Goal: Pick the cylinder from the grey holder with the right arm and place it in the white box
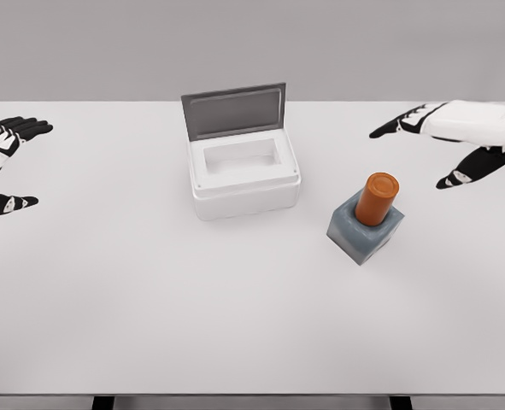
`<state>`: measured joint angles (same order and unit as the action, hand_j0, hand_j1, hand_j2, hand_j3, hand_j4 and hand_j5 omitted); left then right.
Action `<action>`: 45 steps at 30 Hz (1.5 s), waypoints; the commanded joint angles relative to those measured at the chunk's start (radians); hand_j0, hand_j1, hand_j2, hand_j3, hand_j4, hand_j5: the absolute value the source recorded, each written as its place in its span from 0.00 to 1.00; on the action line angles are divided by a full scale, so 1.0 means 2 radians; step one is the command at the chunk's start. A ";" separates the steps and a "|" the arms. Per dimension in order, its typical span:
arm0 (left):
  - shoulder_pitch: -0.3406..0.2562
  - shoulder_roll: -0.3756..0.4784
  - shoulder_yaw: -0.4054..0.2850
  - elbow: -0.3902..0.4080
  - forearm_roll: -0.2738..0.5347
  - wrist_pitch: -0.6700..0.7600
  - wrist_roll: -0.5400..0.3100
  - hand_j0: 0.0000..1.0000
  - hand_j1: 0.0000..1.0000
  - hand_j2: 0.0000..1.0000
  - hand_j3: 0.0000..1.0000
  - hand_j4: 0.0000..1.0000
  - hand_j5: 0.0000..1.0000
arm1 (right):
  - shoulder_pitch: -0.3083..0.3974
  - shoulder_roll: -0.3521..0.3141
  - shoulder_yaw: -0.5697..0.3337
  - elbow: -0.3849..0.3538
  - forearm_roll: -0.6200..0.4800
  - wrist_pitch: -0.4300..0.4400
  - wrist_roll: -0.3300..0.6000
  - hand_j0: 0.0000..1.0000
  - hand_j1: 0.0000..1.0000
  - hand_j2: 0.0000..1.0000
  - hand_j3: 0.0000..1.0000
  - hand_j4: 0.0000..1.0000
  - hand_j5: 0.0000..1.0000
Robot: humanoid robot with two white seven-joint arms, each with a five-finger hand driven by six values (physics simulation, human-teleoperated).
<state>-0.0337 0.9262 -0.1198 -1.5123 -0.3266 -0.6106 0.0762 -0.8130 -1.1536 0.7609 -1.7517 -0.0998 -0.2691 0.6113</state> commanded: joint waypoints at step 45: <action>0.001 -0.002 -0.001 0.001 -0.002 0.000 0.000 1.00 1.00 1.00 1.00 1.00 1.00 | -0.004 0.053 0.065 0.019 0.087 -0.002 0.000 0.93 0.93 0.93 0.93 0.93 0.93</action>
<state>-0.0322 0.9205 -0.1214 -1.5107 -0.3362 -0.6105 0.0764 -0.8207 -1.0467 0.8927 -1.7110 0.0760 -0.2721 0.6112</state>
